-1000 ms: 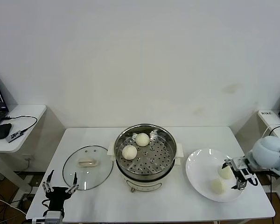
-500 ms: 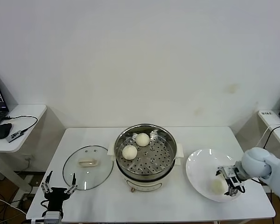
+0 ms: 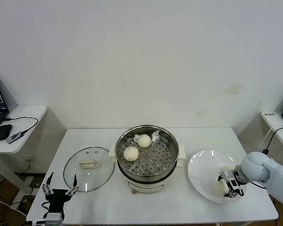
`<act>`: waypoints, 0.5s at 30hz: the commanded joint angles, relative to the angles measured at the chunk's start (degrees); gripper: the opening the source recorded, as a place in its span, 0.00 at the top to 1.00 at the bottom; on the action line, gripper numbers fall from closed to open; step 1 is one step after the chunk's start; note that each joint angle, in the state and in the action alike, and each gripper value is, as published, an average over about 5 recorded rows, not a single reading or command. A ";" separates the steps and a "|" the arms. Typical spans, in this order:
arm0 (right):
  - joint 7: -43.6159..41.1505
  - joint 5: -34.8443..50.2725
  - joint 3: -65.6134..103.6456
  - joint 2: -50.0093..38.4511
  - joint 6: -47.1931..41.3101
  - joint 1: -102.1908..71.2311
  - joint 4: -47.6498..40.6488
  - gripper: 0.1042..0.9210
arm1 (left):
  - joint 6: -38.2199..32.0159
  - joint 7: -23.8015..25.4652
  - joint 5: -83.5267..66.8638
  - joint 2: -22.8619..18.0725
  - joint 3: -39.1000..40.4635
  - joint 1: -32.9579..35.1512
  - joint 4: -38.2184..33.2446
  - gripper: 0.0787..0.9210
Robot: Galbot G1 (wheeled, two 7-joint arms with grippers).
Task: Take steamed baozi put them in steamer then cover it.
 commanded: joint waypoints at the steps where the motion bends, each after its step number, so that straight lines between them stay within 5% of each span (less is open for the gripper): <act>1: -0.33 0.01 0.14 0.32 -0.08 0.62 -0.39 0.35 | 0.01 0.00 0.02 -0.03 0.02 -0.05 -0.08 0.12; 15: -5.06 9.92 -6.18 -1.90 -1.30 23.95 1.36 0.44 | 0.21 0.17 0.00 0.47 0.29 -0.32 -0.97 0.12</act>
